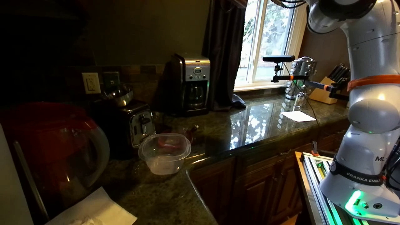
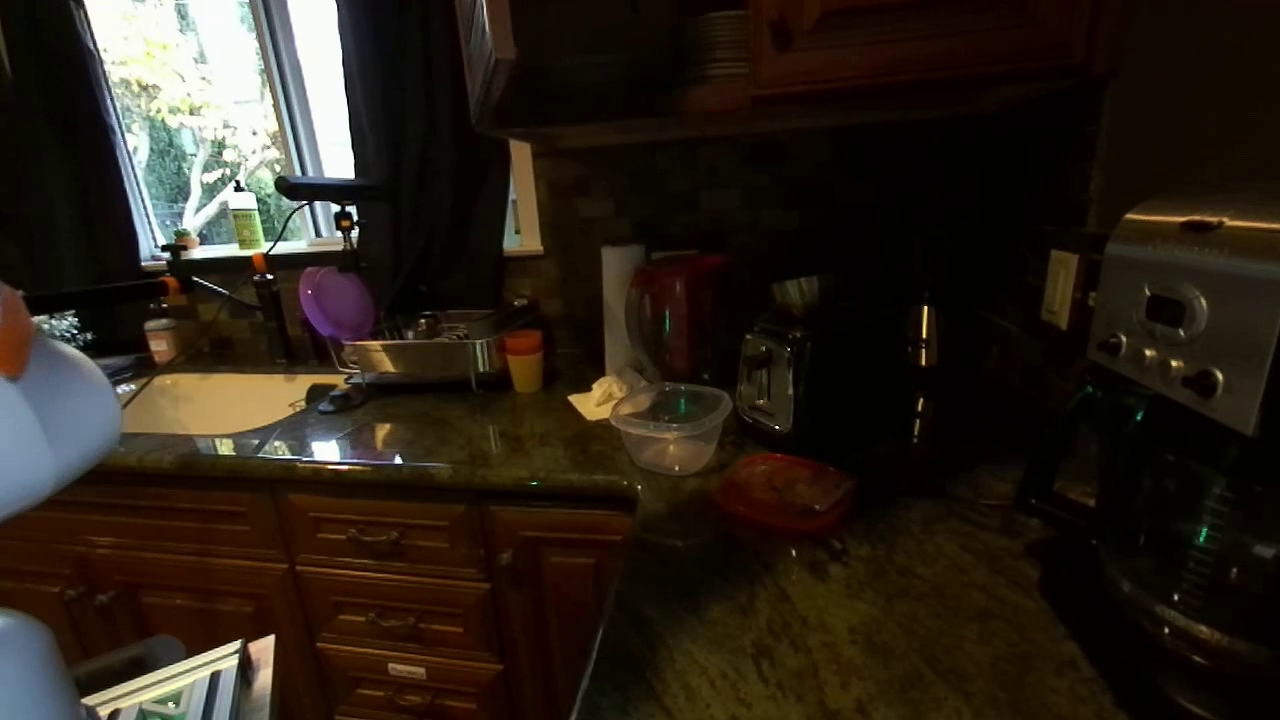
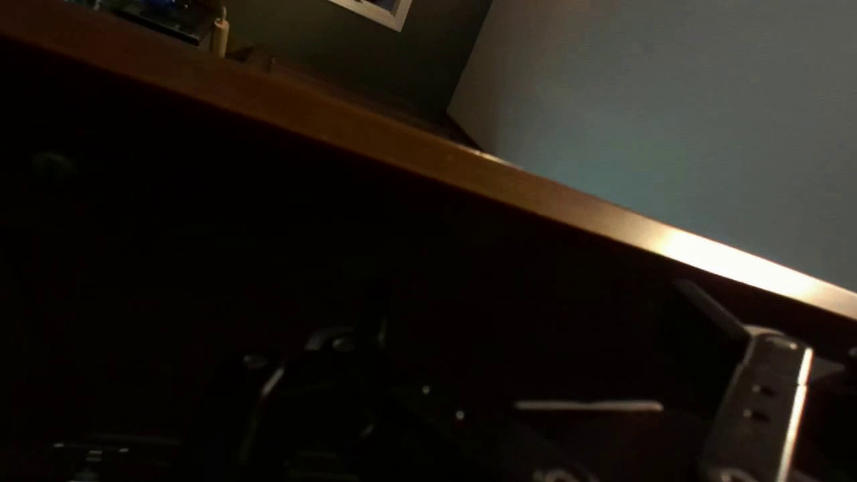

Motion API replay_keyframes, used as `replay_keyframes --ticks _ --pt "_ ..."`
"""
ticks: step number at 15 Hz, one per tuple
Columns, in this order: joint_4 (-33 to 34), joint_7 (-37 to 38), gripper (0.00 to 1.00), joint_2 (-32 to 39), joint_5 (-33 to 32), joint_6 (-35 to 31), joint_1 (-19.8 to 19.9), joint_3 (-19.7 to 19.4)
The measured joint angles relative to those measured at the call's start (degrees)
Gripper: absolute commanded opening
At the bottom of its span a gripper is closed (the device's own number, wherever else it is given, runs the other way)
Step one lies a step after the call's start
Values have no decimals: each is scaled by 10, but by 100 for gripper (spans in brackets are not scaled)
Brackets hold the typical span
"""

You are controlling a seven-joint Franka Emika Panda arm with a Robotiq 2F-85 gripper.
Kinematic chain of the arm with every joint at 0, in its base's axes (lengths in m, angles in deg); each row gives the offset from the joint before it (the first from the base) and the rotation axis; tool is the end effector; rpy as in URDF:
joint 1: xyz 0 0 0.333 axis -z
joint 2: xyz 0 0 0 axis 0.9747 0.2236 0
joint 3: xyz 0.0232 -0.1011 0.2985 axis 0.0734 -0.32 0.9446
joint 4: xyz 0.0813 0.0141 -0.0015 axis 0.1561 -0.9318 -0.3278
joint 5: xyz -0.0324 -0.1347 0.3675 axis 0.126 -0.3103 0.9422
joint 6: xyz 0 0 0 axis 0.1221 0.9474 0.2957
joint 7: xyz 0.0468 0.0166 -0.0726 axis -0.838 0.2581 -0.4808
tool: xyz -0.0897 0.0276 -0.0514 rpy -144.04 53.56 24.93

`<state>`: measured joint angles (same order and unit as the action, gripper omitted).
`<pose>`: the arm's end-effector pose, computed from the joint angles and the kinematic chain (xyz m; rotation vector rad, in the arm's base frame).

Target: Open the top left cabinet door

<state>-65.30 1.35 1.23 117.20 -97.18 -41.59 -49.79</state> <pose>0.5331 0.0417 0.7734 -1.1221 -0.7490 0.3365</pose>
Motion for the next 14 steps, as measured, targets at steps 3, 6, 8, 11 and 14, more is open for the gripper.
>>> replay_keyframes --ticks 3,6,8,11,14 --pt "26 1 100 35 -63 0 75 121" --pt "26 1 100 49 -85 0 107 156" --pt "26 1 100 49 -85 0 103 155" --pt "28 1 100 52 -86 0 99 162" --pt "65 2 100 96 -144 0 102 260"
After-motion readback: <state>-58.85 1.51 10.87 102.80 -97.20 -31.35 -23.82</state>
